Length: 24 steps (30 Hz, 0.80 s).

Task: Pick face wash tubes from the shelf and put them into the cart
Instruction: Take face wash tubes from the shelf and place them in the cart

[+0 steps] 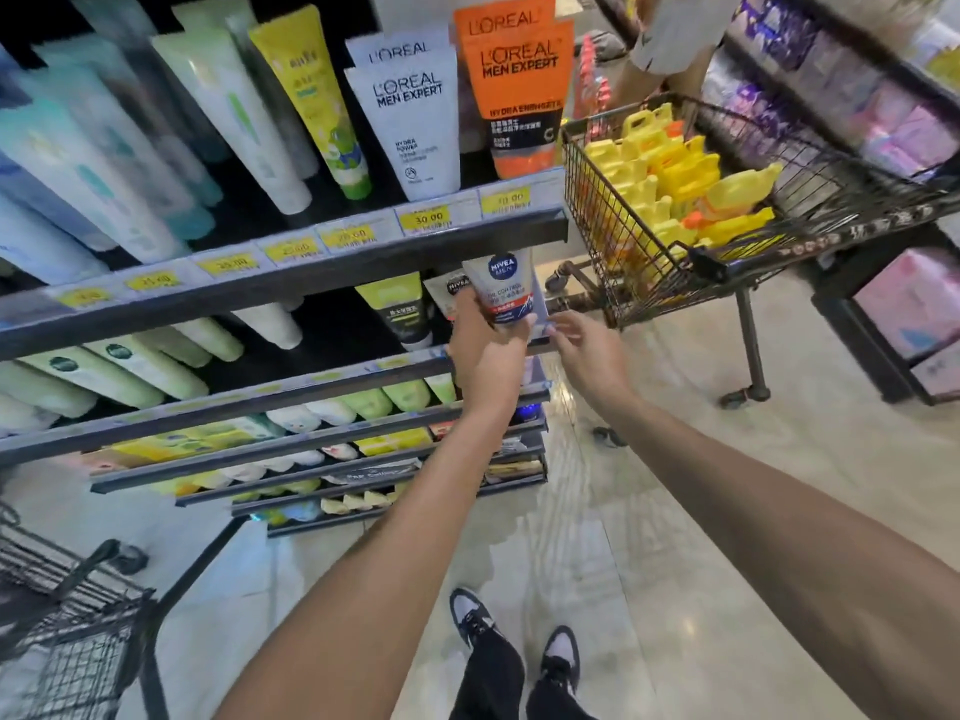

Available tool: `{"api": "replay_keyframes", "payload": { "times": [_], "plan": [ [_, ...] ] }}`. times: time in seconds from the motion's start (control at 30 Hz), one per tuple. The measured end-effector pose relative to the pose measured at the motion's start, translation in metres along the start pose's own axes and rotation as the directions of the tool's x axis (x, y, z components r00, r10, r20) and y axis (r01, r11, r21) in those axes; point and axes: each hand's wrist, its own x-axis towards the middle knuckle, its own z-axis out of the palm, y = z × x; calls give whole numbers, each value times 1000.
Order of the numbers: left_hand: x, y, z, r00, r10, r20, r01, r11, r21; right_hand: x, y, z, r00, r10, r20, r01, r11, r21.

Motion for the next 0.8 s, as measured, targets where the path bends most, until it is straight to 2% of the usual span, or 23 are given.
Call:
{"api": "replay_keyframes", "payload": {
  "times": [0.1,0.57,0.8],
  "plan": [
    [11,0,14,997,61,-55,-57,996,72,3,4,2,1000,-11,-8,11,1000,21],
    [19,-20,48,988,94,-123,-39,921,388,6,13,3,994,-96,-48,96,995,1],
    [24,-19,56,983,45,-176,32,909,415,5,16,6,995,-88,-50,90,995,32]
  ]
}}
